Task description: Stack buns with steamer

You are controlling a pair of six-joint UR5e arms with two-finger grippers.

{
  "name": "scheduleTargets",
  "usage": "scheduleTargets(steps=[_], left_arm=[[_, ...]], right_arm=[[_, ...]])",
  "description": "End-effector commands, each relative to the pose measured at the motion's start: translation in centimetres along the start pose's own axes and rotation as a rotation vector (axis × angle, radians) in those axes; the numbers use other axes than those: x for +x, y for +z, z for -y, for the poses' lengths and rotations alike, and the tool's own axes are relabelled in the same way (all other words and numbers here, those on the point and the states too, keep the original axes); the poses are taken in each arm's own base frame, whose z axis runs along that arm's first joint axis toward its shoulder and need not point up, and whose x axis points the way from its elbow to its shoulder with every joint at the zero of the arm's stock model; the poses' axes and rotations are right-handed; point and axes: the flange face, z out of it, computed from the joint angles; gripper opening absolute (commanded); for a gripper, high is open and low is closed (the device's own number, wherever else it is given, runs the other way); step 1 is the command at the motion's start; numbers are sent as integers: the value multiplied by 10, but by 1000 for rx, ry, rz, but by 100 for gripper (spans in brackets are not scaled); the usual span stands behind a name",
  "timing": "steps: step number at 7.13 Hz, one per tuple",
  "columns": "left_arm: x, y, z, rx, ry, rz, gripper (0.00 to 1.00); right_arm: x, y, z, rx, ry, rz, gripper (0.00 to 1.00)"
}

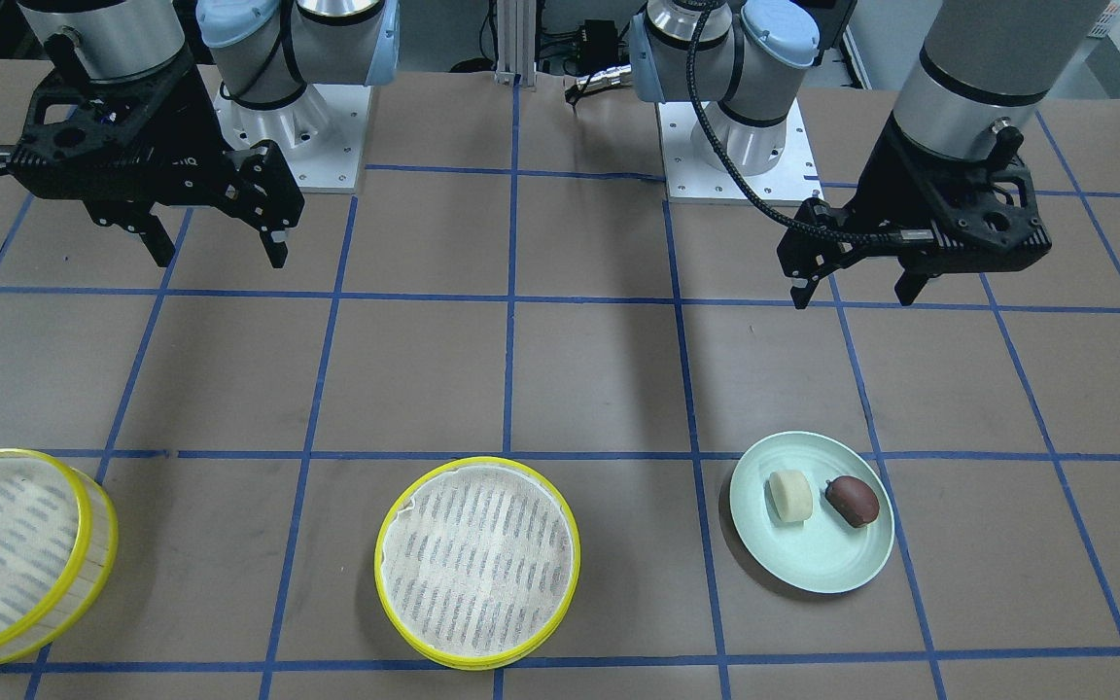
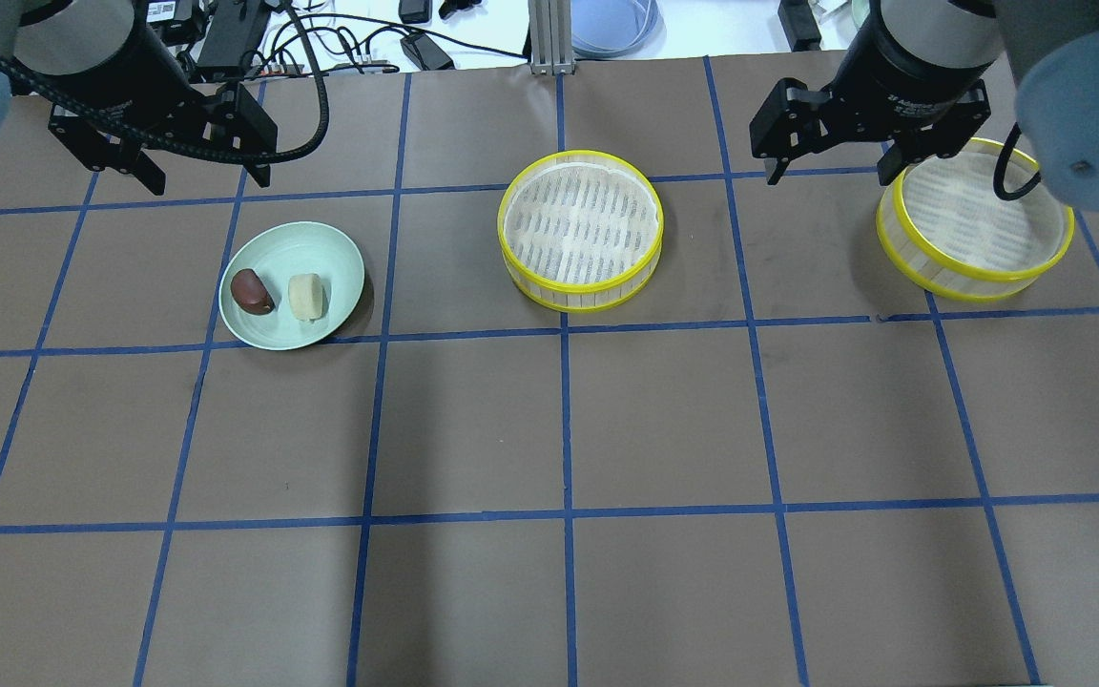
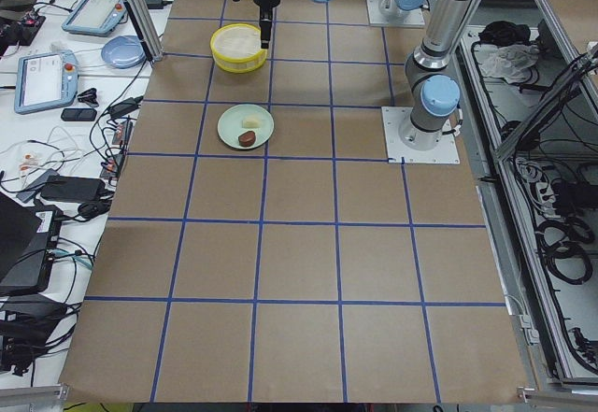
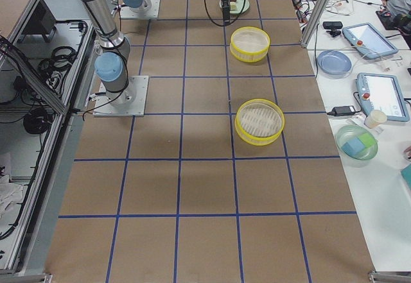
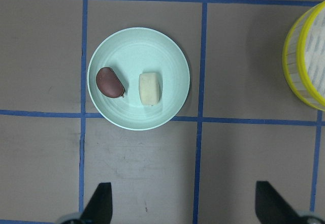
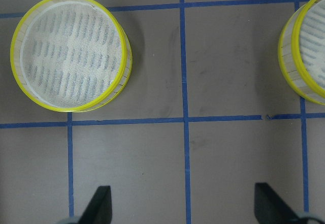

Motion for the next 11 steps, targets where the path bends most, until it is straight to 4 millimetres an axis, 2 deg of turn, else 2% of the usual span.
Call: scheduleTargets(steps=[1, 4, 5, 6, 7, 8, 9, 10, 11], left_arm=[[0, -1, -1, 1, 1, 1, 100], [0, 4, -5, -41, -1, -3, 100], [-8, 1, -5, -38, -7, 1, 100], [-21, 14, 4, -47, -25, -1, 100], [-33, 42, 17, -53, -49, 8, 100], [-35, 70, 24, -18, -53, 8, 100], [-35, 109, 34, 6, -56, 1, 100], [-36, 139, 50, 38, -69, 6, 100], [-36, 173, 56, -12, -68, 3, 100]], right_arm=[[1, 1, 1, 2, -11, -1, 100], [5, 14, 22, 30, 5, -5, 100], [15, 26, 32, 22, 21, -31, 100], [37, 30, 43, 16, 89, -28, 100], [89, 51, 57, -30, 152, -20, 100], [138, 79, 72, -66, 166, 71, 100], [200, 96, 76, -88, 160, 45, 100], [256, 111, 74, -117, 166, -8, 100], [320, 131, 74, -135, 175, -56, 100]])
